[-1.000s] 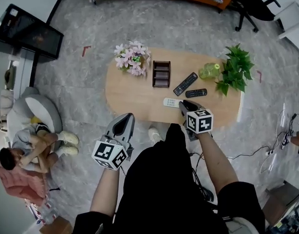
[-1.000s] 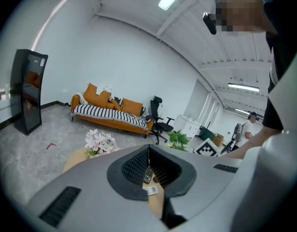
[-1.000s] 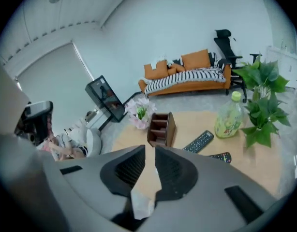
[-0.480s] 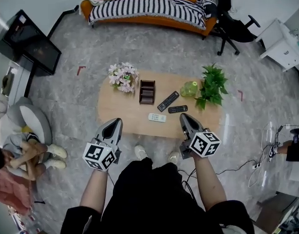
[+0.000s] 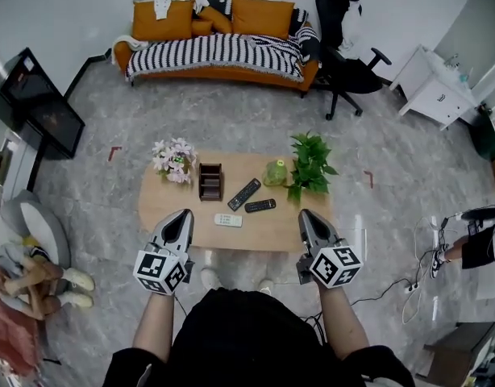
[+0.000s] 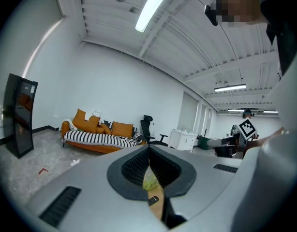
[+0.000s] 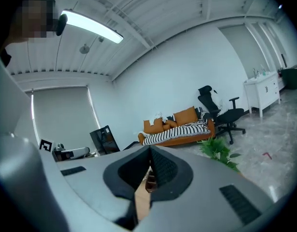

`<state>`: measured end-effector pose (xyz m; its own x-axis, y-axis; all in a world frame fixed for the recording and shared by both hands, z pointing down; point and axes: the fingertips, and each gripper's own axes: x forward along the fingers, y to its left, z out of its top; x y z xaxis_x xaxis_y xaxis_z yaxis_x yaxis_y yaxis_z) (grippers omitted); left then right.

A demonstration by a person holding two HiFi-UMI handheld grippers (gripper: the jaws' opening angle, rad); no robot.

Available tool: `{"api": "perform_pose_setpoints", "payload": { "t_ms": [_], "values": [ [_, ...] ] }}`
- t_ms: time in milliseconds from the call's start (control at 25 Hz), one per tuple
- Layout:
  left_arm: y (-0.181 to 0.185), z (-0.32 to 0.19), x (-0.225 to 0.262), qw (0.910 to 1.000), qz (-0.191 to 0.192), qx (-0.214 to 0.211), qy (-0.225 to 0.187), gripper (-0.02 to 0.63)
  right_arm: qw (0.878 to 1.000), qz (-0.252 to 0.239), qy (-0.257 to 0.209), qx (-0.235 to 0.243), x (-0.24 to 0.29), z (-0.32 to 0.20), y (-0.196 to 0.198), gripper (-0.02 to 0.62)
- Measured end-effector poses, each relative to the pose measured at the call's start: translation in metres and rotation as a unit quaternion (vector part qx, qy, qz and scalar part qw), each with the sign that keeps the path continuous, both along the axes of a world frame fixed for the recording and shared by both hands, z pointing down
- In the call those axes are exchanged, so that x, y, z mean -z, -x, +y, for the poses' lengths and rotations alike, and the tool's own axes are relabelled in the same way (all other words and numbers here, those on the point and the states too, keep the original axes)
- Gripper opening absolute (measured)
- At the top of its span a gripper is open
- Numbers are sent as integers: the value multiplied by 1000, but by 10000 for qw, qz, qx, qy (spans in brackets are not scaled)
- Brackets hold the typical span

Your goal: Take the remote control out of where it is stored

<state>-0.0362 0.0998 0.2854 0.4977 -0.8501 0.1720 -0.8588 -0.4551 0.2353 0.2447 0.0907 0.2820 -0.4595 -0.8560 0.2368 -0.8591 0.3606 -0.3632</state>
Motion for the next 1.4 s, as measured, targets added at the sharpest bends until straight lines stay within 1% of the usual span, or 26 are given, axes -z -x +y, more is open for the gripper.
{"api": "perform_pose_setpoints", "payload": {
  "t_ms": [80, 160, 240, 400, 560, 840, 960, 1080, 1240, 1400],
  "values": [
    [-12, 8, 6, 9999, 95, -5, -45, 8, 9999, 81, -127, -13, 9, 5, -14, 8],
    [-20, 19, 11, 9999, 96, -28, -72, 8, 9998, 66, -162, -19, 15, 12, -25, 8],
    [-23, 28, 14, 9999, 66, 31, -96, 8, 9998, 51, -176, -2, 17, 15, -32, 8],
    [-21, 39, 11, 9996, 40, 284, -84, 8, 9998, 14, -165, 90, 14, 14, -38, 8],
    [-27, 42, 12, 9994, 7, 340, -110, 8, 9996, -89, -254, 123, 20, 12, -44, 6],
    [-30, 37, 27, 9992, -85, 320, -227, 8, 9989, -177, -345, 256, 26, 11, -37, 6],
    [-30, 36, 30, 9990, -216, 298, -258, 8, 9986, -132, -415, 313, 30, 12, -34, 6],
    [-33, 35, 30, 9988, -304, 244, -301, 8, 9984, -59, -479, 284, 30, 11, -36, 6],
    [-35, 34, 31, 9984, -390, 231, -347, 8, 9986, -121, -444, 276, 26, 7, -38, 6],
    [-38, 29, 32, 9992, -217, 174, -296, 8, 9984, -67, -435, 352, 25, 0, -32, 6]
  ]
}}
